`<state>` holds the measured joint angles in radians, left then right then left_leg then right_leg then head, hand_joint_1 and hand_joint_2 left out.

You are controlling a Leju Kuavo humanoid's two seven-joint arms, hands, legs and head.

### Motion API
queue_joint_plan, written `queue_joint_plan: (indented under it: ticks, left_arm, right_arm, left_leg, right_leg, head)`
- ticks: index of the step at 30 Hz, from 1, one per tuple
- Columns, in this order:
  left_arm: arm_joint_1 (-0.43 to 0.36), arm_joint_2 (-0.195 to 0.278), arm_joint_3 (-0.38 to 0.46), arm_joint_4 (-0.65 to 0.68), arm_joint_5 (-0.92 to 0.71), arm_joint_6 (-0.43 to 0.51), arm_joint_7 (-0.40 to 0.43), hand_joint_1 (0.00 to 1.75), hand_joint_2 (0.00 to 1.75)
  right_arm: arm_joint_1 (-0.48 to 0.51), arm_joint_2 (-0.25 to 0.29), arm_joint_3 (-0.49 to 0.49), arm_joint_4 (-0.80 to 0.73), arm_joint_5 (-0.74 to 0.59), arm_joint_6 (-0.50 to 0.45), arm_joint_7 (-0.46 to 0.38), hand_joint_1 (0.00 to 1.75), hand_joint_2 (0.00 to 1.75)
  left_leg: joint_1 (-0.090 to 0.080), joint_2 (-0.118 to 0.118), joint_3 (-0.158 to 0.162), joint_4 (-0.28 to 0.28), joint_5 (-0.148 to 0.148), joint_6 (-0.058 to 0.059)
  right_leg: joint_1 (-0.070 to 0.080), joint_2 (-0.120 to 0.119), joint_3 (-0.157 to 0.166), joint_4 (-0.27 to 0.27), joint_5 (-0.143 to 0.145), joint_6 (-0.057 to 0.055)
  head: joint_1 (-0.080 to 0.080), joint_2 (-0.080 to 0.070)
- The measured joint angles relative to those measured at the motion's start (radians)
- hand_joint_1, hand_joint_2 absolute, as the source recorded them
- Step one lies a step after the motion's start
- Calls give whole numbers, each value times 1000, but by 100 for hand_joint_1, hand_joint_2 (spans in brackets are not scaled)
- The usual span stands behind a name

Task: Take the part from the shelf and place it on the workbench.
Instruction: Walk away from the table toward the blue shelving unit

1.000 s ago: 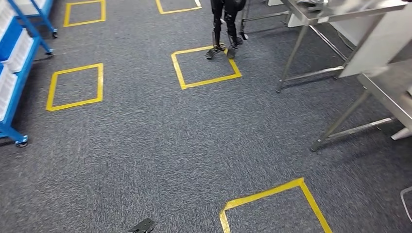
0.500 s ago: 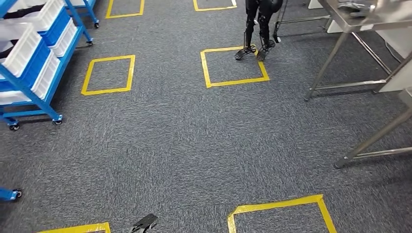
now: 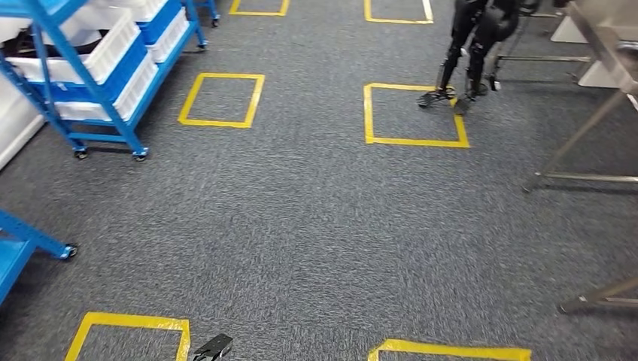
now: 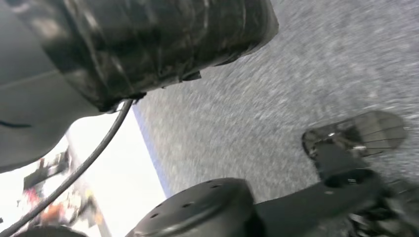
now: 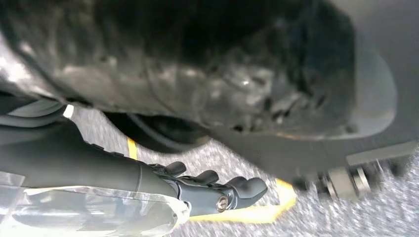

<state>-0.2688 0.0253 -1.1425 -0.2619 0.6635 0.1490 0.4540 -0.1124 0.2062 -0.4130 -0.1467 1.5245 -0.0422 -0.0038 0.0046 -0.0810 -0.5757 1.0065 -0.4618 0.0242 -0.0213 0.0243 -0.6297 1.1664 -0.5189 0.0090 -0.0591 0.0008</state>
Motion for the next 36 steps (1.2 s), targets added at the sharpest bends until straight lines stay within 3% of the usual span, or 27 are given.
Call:
queue_joint_plan:
  ticks: [2, 3, 5, 7, 9, 11, 12, 14, 16, 18, 21, 23, 25, 26, 27, 28, 29, 31, 33, 34, 35, 36]
  left_arm:
    - [-1, 1, 0, 0, 1, 29, 15, 0, 0]
    - [-2, 1, 0, 0, 2, 37, 18, 0, 0]
    - [-3, 3, 0, 0, 4, 42, 21, 0, 0]
    - [-1, 6, -2, 0, 5, 40, 22, 0, 0]
    - [-3, 6, -4, 0, 6, 31, 23, 0, 0]
    - [-3, 3, -7, 0, 11, 15, 24, 0, 0]
    - [-1, 2, -8, 0, 16, 6, 24, 0, 0]
    - [7, 0, -11, 0, 26, -7, 24, 0, 0]
    - [8, -1, -12, 0, 31, -11, 21, 0, 0]
    - [-1, -4, -13, 0, 27, -9, 20, 0, 0]
    - [-15, -11, -22, 0, 5, -1, 40, 0, 0]
    - [-27, -21, -30, 0, -10, -1, 63, 0, 0]
    - [-45, -31, -38, 0, -16, -2, 77, 0, 0]
    - [-54, -36, -43, 0, -16, -2, 79, 0, 0]
    - [-59, -40, -48, 0, -14, -2, 78, 0, 0]
    - [-62, -42, -53, 0, -11, -3, 76, 0, 0]
    - [-63, -45, -58, 1, -8, -5, 73, 0, 0]
    - [-63, -48, -63, 1, -12, -21, 70, 0, 0]
    - [-70, -55, -72, 1, -36, -45, 76, 0, 0]
    - [-76, -61, -82, 1, -49, -54, 83, 0, 0]
    - [-82, -67, -96, 1, -60, -62, 92, 0, 0]
    - [-85, -73, -110, 1, -69, -68, 101, 0, 0]
  right_arm:
    - [-1, 3, 13, 1, 4, 28, 24, 0, 0]
    - [-2, 4, 19, 1, 5, 41, 36, 0, 0]
    - [-3, 5, 31, 2, 7, 57, 51, 0, 0]
    - [-4, 9, 40, 2, 7, 61, 56, 0, 0]
    - [-3, 13, 48, 2, 7, 60, 51, 0, 0]
    - [-2, 16, 57, 2, 7, 54, 41, 0, 0]
    - [-1, 18, 63, 2, 7, 50, 36, 0, 0]
    - [-1, 24, 76, 2, 7, 41, 32, 0, 0]
    - [-1, 30, 87, 2, 5, 34, 32, 0, 0]
    - [-2, 33, 91, 2, -5, 26, 33, 0, 0]
    - [-4, 32, 91, 1, -47, 21, 38, 0, 0]
    - [-5, 31, 90, 0, -71, 22, 47, 0, 0]
    - [-2, 29, 89, 0, -81, 29, 59, 0, 0]
    - [0, 27, 89, 0, -82, 33, 65, 0, 0]
    - [1, 26, 89, 0, -82, 38, 70, 0, 0]
    - [1, 25, 89, 0, -80, 42, 73, 0, 0]
    - [0, 23, 89, 0, -81, 42, 75, 0, 0]
    - [-3, 22, 88, -1, -95, 34, 87, 0, 0]
    - [-13, 28, 83, -2, -122, 16, 113, 0, 0]
    - [-25, 35, 78, -1, -132, 8, 129, 0, 0]
    - [-40, 45, 73, -1, -139, 2, 143, 0, 0]
    - [-57, 55, 69, -1, -142, -2, 155, 0, 0]
  left_leg:
    - [1, -28, -10, 15, -6, -11]
    - [3, -40, -15, 18, -7, -18]
    - [7, -58, -22, 16, -5, -31]
    - [6, -20, -35, 42, -20, -41]
    - [5, 45, -82, 137, -68, -49]
    - [9, 67, -139, 247, -109, -54]
    - [9, 70, -151, 268, -107, -55]
    - [9, 79, -122, 206, -57, -51]
    - [0, 119, -58, 81, -3, -39]
    - [-11, 146, -29, 19, 10, -26]
    - [-10, 120, -24, 4, 13, -13]
    - [-2, 101, -13, -13, 21, -3]
    - [1, 79, -10, -18, 24, 4]
    - [1, 67, -11, -17, 24, 5]
    - [1, 53, -10, -16, 23, 5]
    - [2, 38, -10, -13, 22, 4]
    - [3, 24, -10, -9, 20, 1]
    - [5, -4, -15, 6, 13, -7]
    - [7, -27, -31, 21, 10, -19]
    - [8, -38, -38, 23, 12, -26]
    - [11, -49, -44, 22, 16, -32]
    - [13, -47, -47, 23, 18, -38]
  right_leg:
    - [-6, 44, 33, -88, 29, -3]
    - [-5, 55, 37, -100, 24, -7]
    - [-2, 37, 44, -106, 26, -18]
    - [-3, 15, 53, -115, 29, -32]
    - [-1, -11, 57, -120, 30, -42]
    - [3, -39, 58, -120, 27, -48]
    - [5, -52, 59, -120, 24, -49]
    - [7, -74, 65, -120, 19, -49]
    - [11, -94, 72, -120, 13, -45]
    - [16, -114, 77, -122, 8, -37]
    - [19, -134, 88, -127, 3, -22]
    - [20, -100, 72, -86, -27, -12]
    - [18, -51, 13, 32, -84, -7]
    - [16, -40, -18, 91, -103, -6]
    - [14, -35, -37, 123, -105, -4]
    - [12, -32, -39, 120, -88, -2]
    - [9, -28, -24, 81, -55, -1]
    - [-1, 14, 25, -38, 6, 1]
    - [-6, 59, 49, -99, 23, -2]
    - [-5, 65, 48, -101, 20, -6]
    - [-4, 55, 48, -102, 23, -13]
    - [-4, 44, 50, -105, 26, -19]
  head:
    - [0, 0]
    - [0, 0]
    - [1, 0]
    - [-4, 0]
    - [-11, 0]
    - [-13, 0]
    - [-13, 0]
    - [-13, 0]
    - [-13, 0]
    - [-12, 0]
    - [-11, 0]
    - [-6, 0]
    - [0, 0]
    - [2, 0]
    - [2, 0]
    - [3, 0]
    - [3, 0]
    - [4, 0]
    - [5, 0]
    - [5, 0]
    - [5, 0]
    - [5, 0]
